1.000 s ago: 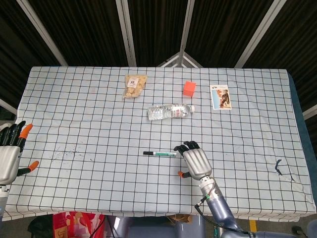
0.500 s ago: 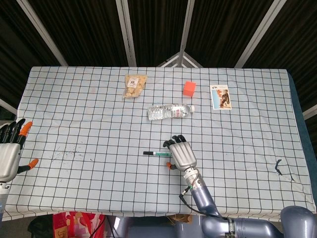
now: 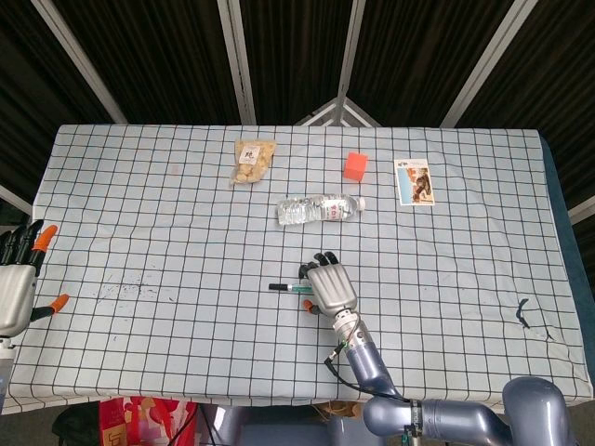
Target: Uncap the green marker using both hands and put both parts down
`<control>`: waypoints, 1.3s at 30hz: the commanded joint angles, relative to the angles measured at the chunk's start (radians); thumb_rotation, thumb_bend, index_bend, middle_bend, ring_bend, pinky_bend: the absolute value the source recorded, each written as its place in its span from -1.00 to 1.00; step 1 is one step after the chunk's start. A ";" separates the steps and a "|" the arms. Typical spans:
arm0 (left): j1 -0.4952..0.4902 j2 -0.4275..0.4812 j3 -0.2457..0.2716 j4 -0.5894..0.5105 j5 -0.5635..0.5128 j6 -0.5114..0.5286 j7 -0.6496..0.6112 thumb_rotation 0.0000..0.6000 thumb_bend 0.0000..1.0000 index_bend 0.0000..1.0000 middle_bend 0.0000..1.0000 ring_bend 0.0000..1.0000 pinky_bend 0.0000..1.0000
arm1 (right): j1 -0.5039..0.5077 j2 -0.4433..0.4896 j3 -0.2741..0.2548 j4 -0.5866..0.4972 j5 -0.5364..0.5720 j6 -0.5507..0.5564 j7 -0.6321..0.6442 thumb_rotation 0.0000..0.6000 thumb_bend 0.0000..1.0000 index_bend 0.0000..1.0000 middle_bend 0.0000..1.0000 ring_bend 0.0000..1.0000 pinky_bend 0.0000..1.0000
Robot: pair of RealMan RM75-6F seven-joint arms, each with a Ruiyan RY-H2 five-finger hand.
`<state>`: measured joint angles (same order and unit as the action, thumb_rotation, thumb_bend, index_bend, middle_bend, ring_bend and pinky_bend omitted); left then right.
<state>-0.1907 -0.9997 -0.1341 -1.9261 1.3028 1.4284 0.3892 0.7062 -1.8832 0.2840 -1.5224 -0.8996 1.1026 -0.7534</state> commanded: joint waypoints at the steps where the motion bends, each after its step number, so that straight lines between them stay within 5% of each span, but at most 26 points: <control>1: -0.003 -0.002 0.000 -0.001 -0.003 -0.003 0.007 1.00 -0.61 -0.93 -1.00 -1.00 -0.94 | 0.016 -0.015 -0.001 0.031 0.011 -0.008 0.004 1.00 -0.45 -0.16 -0.17 -0.63 -0.70; 39: -0.009 0.003 0.000 -0.019 -0.044 0.020 0.048 1.00 -0.60 -0.91 -1.00 -1.00 -0.94 | 0.038 -0.065 -0.053 0.212 -0.079 -0.047 0.172 1.00 -0.27 -0.06 0.00 -0.50 -0.70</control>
<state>-0.2001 -0.9969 -0.1341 -1.9446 1.2587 1.4480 0.4375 0.7448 -1.9483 0.2324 -1.3119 -0.9778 1.0558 -0.5821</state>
